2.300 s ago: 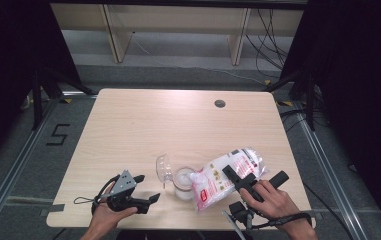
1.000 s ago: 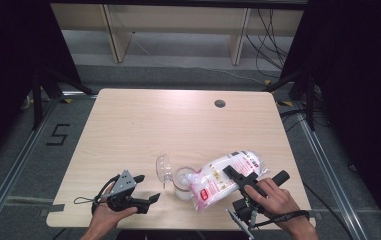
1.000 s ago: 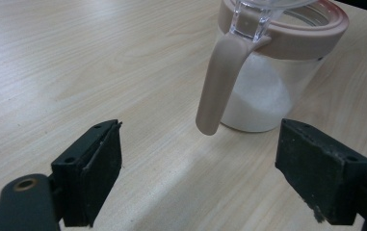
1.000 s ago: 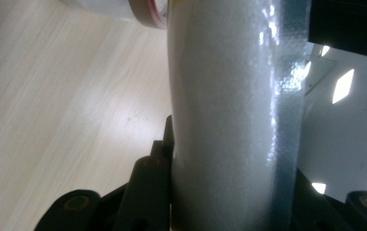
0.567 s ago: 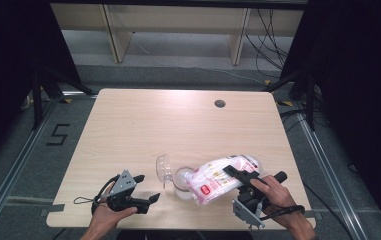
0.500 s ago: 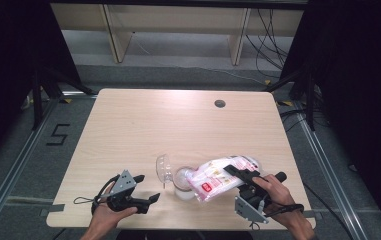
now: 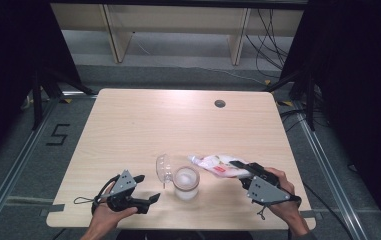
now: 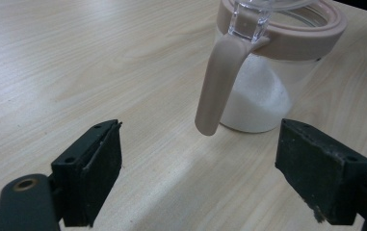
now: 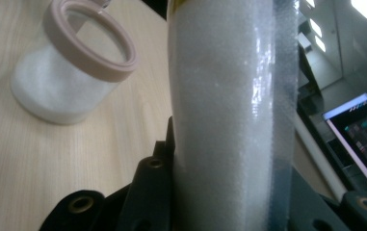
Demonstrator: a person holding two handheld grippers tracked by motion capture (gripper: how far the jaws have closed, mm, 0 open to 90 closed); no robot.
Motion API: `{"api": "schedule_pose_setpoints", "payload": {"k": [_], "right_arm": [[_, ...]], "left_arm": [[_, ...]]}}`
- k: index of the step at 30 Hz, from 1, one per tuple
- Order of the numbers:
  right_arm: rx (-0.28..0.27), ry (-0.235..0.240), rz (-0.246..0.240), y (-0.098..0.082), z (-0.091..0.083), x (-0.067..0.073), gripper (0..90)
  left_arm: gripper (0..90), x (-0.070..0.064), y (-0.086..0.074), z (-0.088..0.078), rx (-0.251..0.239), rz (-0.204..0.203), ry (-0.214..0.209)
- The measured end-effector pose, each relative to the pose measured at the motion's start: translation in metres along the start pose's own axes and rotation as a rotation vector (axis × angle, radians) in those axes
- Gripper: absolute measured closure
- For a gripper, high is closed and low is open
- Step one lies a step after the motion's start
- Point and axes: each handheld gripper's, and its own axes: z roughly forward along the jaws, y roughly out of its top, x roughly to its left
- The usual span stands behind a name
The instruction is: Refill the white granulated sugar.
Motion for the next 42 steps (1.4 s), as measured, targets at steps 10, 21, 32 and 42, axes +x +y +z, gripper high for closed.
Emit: {"api": "schedule_pose_setpoints", "payload": {"k": [10, 21, 32, 42], "right_arm": [[-0.082, -0.049, 0.372, -0.035, 0.008, -0.010, 77.0], [-0.099, -0.072, 0.548, -0.062, 0.015, -0.012, 77.8], [-0.071, -0.076, 0.639, -0.074, 0.017, -0.009, 78.0], [-0.043, -0.096, 0.663, -0.079, 0.013, -0.012, 77.9]], "left_arm": [[16.1, 0.001, 0.000, 0.000, 0.002, 0.002, 0.004], [16.1, 0.000, 0.000, 0.001, 0.000, -0.004, 0.001], [16.1, 0.000, 0.000, 0.001, -0.003, -0.009, 0.000], [16.1, 0.000, 0.001, 0.000, 0.007, 0.003, 0.008]]}}
